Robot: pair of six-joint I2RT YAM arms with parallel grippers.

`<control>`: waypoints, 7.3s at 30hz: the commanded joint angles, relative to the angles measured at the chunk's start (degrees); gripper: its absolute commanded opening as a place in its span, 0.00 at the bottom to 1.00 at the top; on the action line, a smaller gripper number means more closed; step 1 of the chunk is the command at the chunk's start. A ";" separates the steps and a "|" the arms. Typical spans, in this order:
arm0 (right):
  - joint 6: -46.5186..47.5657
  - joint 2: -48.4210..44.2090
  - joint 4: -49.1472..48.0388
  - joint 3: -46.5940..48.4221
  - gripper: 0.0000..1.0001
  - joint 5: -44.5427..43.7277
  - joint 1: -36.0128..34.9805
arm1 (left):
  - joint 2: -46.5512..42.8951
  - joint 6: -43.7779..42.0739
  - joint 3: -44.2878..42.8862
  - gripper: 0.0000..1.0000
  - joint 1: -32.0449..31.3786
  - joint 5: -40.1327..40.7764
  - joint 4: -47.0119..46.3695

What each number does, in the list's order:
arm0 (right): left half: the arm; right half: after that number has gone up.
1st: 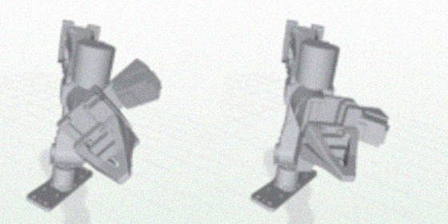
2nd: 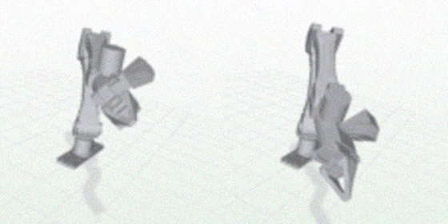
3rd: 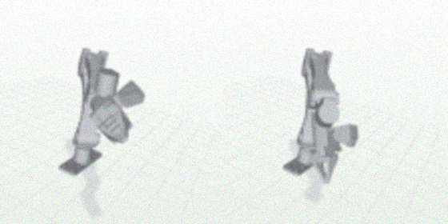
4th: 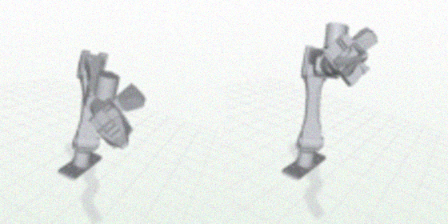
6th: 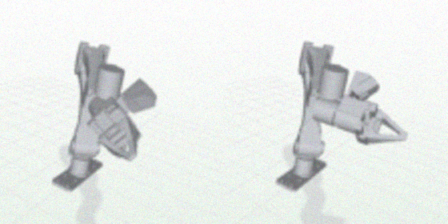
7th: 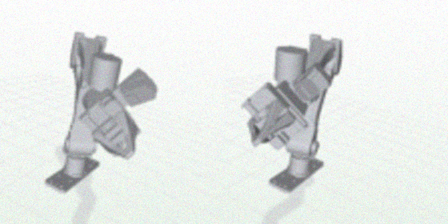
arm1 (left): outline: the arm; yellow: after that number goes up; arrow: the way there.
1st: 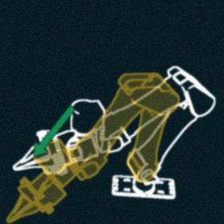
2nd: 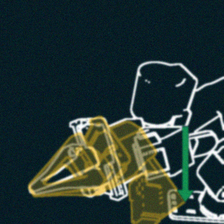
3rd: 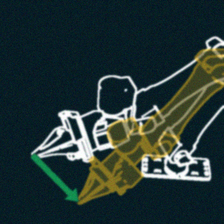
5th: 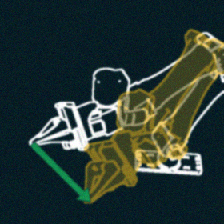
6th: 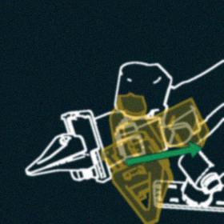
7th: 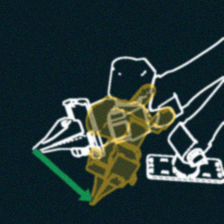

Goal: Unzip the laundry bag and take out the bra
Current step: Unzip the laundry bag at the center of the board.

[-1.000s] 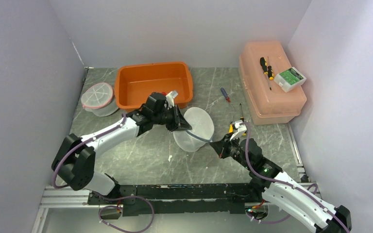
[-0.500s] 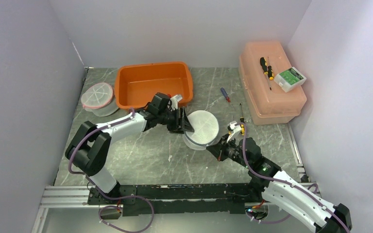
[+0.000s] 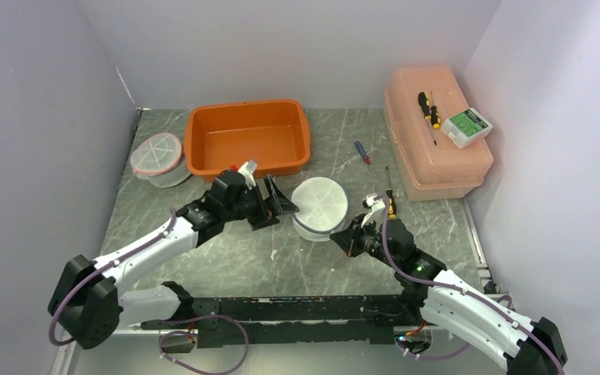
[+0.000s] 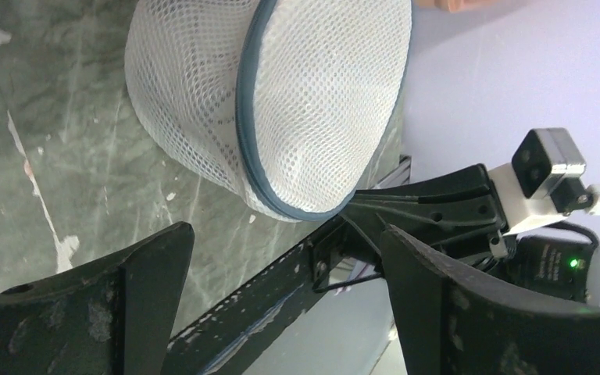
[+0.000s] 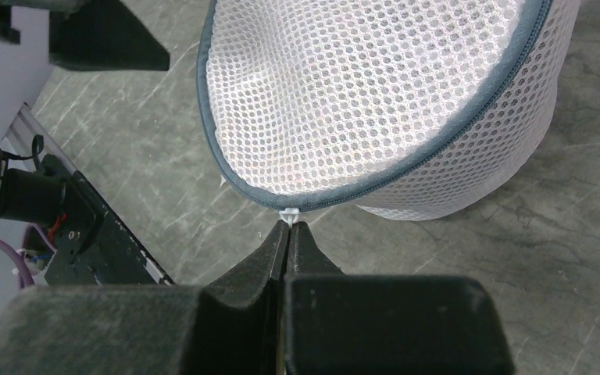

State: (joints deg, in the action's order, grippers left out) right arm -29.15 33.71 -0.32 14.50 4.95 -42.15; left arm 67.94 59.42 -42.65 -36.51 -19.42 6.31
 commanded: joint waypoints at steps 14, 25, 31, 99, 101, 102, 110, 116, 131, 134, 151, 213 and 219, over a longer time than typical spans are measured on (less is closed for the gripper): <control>-1.20 0.29 -4.05 -0.71 0.00 0.45 -0.21 | 10.40 20.83 -4.98 0.90 -15.48 17.68 -5.83; -1.18 -1.09 -3.03 -1.42 0.00 0.66 -0.22 | 13.83 21.67 -5.57 0.53 -15.04 19.33 -5.43; -1.05 -1.31 -2.11 -1.32 0.00 0.14 -0.21 | 15.23 21.06 -5.69 0.31 -12.87 18.98 -5.35; 1.05 3.89 -6.27 0.78 0.00 2.15 -0.64 | 7.69 16.72 -9.11 0.89 -14.01 17.20 3.63; 0.96 3.75 -6.12 0.81 0.00 2.11 -0.65 | 9.97 17.74 -9.65 0.88 -14.19 16.44 2.12; 1.03 3.57 -5.84 0.81 0.00 2.08 -0.72 | 11.00 17.95 -9.97 0.88 -14.18 16.42 1.64; 1.16 2.32 -3.99 0.44 0.00 1.99 -0.84 | 15.18 19.20 -10.30 0.73 -14.19 17.88 -1.33; 1.20 1.61 -2.72 0.34 0.00 0.24 -0.95 | 15.24 17.28 -10.62 0.28 -13.96 18.94 -0.15; -4.52 1.72 6.50 1.24 0.00 -16.31 -0.92 | 6.55 8.52 -4.31 0.03 -5.42 10.57 0.67; -6.07 1.88 7.03 1.31 0.00 -18.40 -0.88 | 6.07 5.45 -3.86 0.03 -3.76 6.04 -0.53; 1.41 -6.85 5.38 1.16 0.00 -7.54 -1.85 | 20.47 -15.97 -17.40 0.03 4.11 -22.96 0.09; -6.00 5.63 12.11 13.93 0.00 -5.94 -1.96 | 14.45 14.48 -7.46 0.03 -9.16 10.52 -4.28; -6.51 6.10 15.60 13.68 0.00 -10.61 -1.88 | 13.53 11.55 -7.86 0.03 -5.30 4.86 -3.44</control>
State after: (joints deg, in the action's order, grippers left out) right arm -34.76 40.16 11.35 26.33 -1.85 -43.97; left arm 83.26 74.89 -50.96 -44.95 -12.71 2.76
